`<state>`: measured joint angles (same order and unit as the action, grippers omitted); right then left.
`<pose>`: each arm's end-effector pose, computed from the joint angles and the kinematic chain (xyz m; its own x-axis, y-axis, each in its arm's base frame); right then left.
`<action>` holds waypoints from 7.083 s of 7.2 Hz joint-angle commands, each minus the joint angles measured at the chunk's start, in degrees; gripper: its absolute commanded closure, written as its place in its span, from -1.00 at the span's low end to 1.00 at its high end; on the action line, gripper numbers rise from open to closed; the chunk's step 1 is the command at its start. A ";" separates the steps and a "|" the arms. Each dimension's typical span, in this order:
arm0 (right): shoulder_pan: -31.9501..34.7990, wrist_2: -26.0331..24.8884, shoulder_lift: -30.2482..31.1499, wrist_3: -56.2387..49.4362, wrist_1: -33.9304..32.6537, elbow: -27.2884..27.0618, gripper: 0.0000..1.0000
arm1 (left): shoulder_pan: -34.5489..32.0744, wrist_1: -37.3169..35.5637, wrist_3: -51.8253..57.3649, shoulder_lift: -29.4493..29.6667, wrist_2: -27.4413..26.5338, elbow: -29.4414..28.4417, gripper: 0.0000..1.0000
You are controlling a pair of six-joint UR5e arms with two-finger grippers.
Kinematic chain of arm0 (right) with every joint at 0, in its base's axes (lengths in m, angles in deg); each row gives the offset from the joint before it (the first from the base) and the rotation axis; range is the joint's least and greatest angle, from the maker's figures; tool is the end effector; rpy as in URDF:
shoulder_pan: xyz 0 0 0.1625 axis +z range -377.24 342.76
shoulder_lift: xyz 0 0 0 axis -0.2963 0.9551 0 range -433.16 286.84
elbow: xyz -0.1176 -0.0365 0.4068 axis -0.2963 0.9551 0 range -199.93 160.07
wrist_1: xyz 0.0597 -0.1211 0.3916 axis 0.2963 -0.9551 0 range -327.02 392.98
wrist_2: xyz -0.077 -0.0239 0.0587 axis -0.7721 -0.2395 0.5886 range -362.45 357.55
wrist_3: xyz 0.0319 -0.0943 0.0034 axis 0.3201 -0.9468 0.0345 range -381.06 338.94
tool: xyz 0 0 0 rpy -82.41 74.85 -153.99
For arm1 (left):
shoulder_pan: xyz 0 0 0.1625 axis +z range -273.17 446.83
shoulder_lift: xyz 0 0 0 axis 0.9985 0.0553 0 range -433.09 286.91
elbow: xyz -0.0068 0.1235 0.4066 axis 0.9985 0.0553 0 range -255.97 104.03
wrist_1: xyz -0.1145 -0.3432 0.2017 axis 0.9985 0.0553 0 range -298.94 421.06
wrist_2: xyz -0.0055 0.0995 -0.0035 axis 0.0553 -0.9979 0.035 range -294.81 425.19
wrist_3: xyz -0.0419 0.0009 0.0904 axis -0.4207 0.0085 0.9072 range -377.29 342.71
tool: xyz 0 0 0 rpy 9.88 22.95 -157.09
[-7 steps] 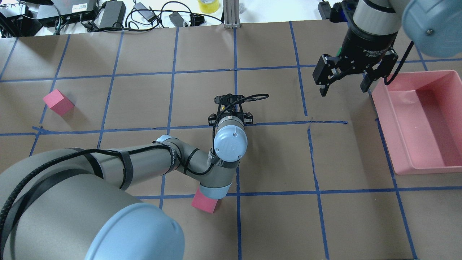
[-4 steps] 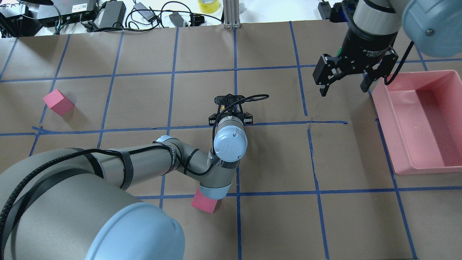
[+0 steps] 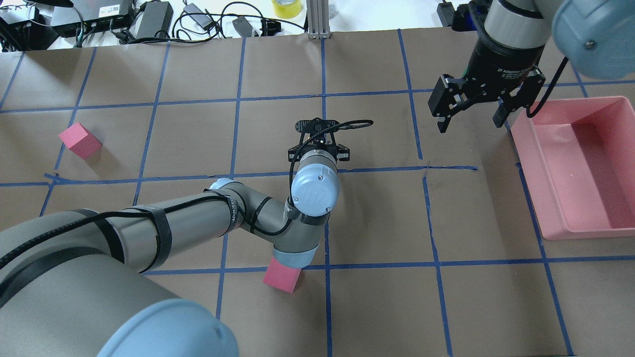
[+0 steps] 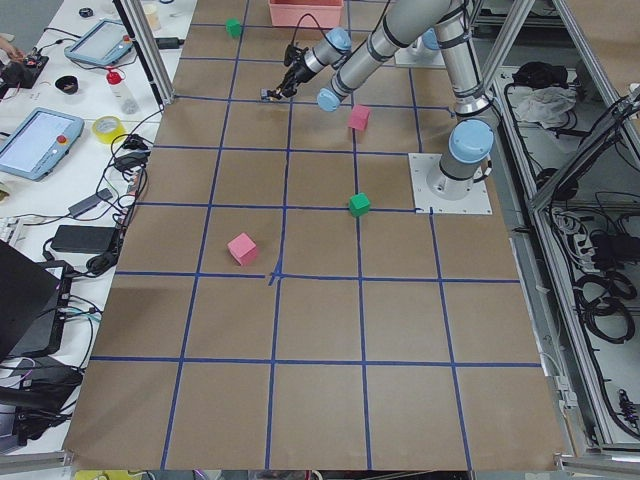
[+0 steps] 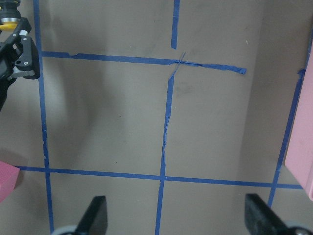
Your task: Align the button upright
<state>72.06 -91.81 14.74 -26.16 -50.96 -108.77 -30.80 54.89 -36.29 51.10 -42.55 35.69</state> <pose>0.1284 -0.4961 0.4698 -0.9970 -0.0746 -0.0219 -0.0767 0.9897 0.1207 -0.3677 -0.4807 0.1818 -0.9994 0.0325 -0.0090 0.0298 0.7256 -0.6875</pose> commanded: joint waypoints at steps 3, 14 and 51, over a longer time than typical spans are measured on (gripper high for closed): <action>0.00 -0.20 0.00 -0.09 0.00 -0.02 -1.00 | 2.48 35.60 -0.15 -8.42 9.27 -9.94 1.00; 0.00 -0.28 0.00 -0.09 0.09 -0.02 -1.00 | 14.97 73.31 -36.09 -2.82 46.20 -24.02 1.00; -0.96 -7.66 -2.73 5.18 -3.77 1.39 -1.00 | 27.01 93.97 26.03 -34.10 16.95 -23.33 -1.00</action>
<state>71.33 -99.06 12.02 -21.45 -53.52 -107.72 -3.70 148.83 -10.23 17.24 -25.51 11.98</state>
